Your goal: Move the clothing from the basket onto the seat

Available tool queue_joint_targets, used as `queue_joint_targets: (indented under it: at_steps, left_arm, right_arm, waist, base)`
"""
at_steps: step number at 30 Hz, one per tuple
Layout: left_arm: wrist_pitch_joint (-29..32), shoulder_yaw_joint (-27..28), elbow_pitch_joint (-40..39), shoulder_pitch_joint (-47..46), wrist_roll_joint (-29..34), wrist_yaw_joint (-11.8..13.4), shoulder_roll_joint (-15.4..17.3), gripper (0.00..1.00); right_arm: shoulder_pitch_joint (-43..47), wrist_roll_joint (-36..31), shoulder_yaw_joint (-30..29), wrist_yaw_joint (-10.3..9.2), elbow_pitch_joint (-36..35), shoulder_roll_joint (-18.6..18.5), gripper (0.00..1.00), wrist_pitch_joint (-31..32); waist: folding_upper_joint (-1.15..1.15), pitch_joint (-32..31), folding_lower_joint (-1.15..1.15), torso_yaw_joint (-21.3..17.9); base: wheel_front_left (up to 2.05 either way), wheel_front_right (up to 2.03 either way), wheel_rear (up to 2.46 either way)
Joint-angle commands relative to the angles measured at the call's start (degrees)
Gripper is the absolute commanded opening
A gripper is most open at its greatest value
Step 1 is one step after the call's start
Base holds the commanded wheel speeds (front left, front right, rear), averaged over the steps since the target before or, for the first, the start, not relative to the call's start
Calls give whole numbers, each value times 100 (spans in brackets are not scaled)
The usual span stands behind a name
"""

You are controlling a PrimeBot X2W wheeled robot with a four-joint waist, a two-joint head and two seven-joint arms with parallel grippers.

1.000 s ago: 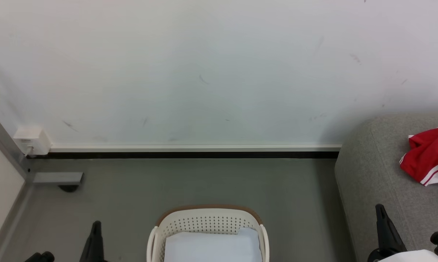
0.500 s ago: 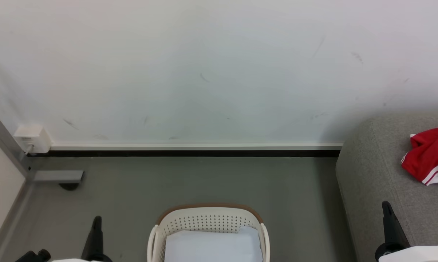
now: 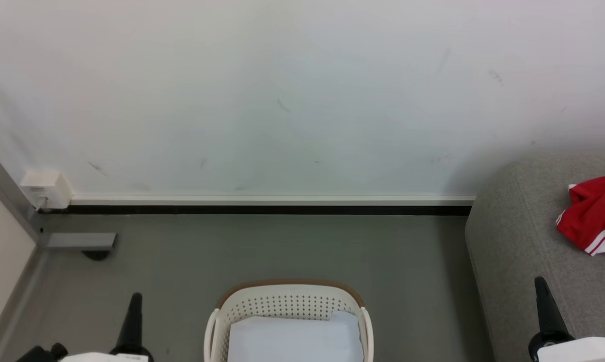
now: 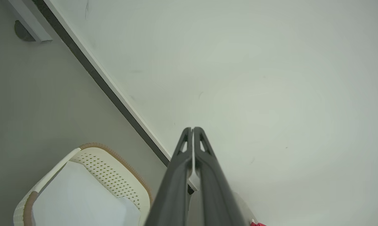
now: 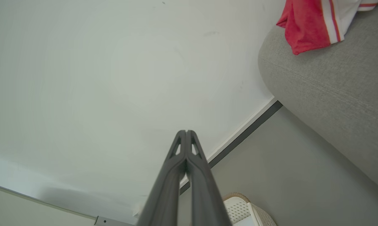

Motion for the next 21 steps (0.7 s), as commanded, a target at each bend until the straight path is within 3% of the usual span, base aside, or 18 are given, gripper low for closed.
queue_joint_targets:
  at_steps: [1,21]
  left_arm:
    - [50,32,-58,-131,-224,-34,40,0]
    - [332,60,-64,-233,-1286,-88,42,0]
  right_arm:
    - [-135,188,-66,-7,-74,-13,0,54]
    - [-163,1168,-256,-8,-104,25,0,333]
  waist:
    - [0,5,0,3]
    - [0,52,0,28]
  base:
    - [0,0,0]
    - [0,0,0]
